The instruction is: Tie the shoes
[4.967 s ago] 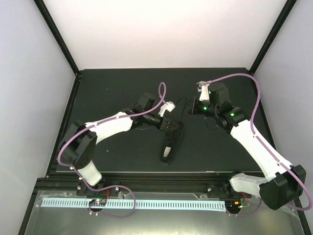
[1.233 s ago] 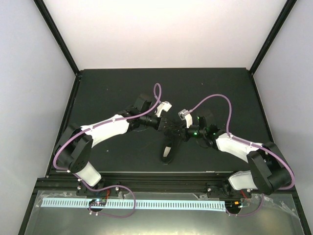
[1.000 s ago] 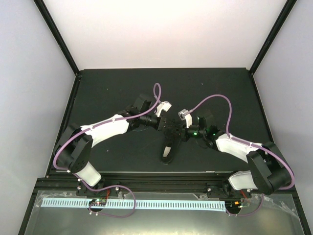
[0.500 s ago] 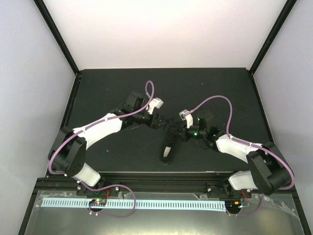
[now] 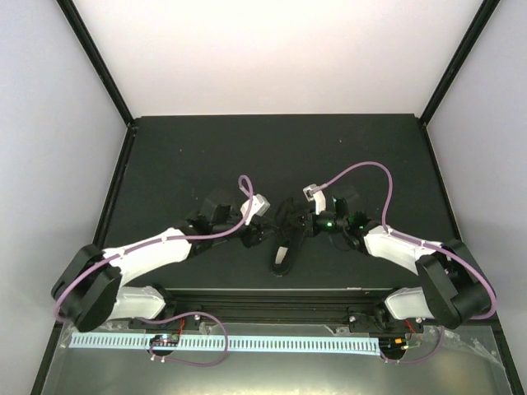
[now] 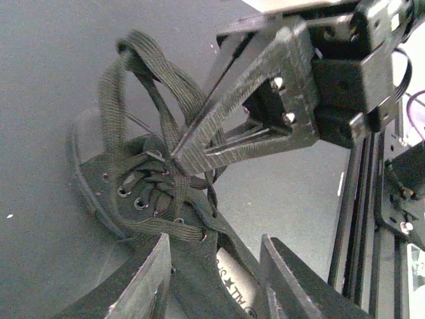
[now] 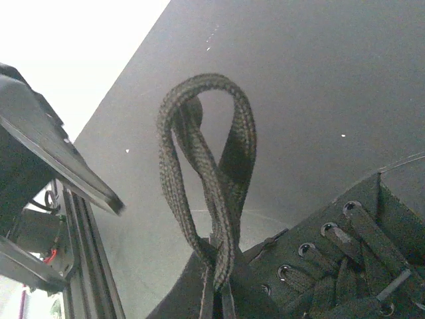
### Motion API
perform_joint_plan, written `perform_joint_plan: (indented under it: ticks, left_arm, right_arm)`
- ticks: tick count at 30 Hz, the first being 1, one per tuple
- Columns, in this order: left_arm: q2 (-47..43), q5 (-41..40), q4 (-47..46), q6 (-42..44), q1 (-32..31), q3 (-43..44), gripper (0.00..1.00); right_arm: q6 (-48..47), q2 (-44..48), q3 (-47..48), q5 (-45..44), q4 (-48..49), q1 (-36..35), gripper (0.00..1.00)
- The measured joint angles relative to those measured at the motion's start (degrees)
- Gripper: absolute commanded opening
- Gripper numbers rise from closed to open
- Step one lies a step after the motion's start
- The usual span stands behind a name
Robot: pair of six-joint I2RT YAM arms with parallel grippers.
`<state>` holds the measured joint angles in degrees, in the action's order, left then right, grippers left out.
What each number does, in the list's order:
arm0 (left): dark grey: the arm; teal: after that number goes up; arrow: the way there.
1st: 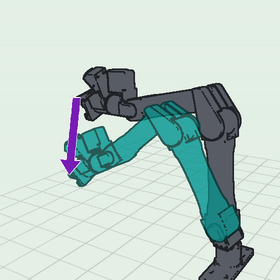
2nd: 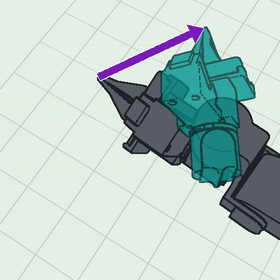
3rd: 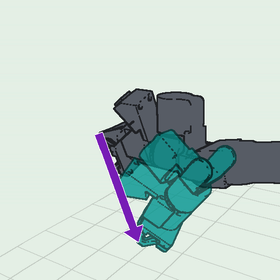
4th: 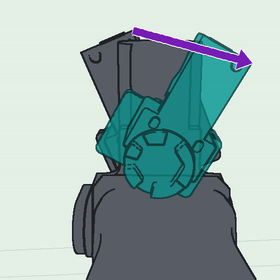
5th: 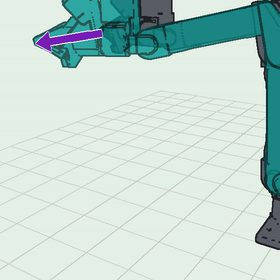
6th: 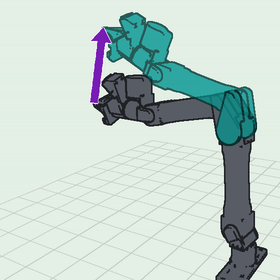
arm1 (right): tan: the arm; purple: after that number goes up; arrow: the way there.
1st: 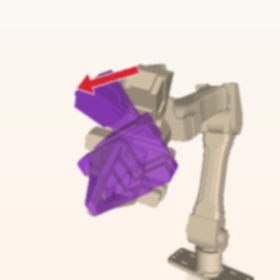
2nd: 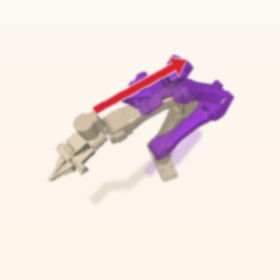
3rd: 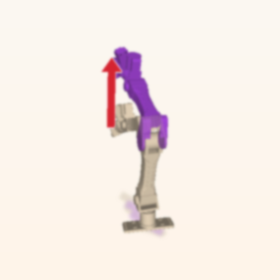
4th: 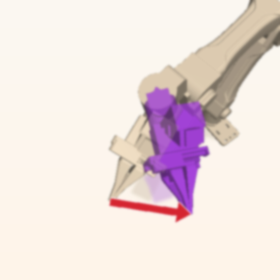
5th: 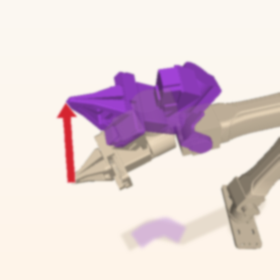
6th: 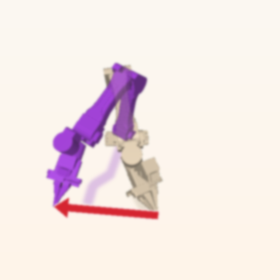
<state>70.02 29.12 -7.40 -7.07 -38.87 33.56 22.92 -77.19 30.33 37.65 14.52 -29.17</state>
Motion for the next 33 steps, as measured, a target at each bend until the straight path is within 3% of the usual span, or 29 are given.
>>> perform_joint_plan:
  ticks: [12, 33]
  left_arm:
    - [12.72, -3.02, -3.87, 2.40, -4.79, 5.64, 0.31]
    - [18.47, -10.73, -4.15, 4.81, -6.49, 7.74, 0.35]
  right_arm:
    - [1.62, 0.00, 0.55, 0.02, -0.81, 0.00, 0.02]
    - [1.66, 0.00, 1.60, 1.09, -1.29, 0.00, 0.02]
